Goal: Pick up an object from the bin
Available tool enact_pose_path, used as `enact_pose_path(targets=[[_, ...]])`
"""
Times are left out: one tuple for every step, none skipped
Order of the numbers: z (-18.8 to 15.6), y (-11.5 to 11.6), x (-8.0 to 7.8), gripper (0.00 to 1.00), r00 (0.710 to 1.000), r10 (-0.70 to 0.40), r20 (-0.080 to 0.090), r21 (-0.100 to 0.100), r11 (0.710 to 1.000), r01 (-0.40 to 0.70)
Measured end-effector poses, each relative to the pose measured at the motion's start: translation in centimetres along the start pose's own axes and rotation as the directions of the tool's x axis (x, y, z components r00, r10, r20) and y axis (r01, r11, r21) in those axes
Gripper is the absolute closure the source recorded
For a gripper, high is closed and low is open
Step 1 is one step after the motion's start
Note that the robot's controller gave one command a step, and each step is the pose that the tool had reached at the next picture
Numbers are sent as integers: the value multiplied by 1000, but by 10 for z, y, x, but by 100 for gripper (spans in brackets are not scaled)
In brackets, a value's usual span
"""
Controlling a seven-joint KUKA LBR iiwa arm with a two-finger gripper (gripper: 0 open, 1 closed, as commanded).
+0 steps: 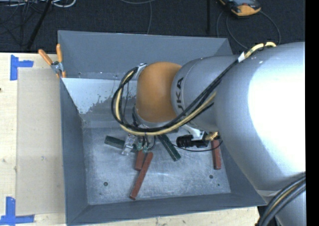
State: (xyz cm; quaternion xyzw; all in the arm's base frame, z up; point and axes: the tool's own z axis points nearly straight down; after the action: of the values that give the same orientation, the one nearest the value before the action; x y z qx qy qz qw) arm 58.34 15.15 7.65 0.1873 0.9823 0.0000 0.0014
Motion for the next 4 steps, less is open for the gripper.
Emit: enact_pose_path(targets=[[0, 0, 0, 100, 1000, 0, 0, 0, 1000, 0], [-3, -1, 1, 100, 1000, 1, -2, 1, 1000, -1], [-21, -3, 4, 100, 1000, 1, -10, 6, 1000, -1], [-42, -1, 2, 100, 1000, 2, -6, 2, 1000, -2]])
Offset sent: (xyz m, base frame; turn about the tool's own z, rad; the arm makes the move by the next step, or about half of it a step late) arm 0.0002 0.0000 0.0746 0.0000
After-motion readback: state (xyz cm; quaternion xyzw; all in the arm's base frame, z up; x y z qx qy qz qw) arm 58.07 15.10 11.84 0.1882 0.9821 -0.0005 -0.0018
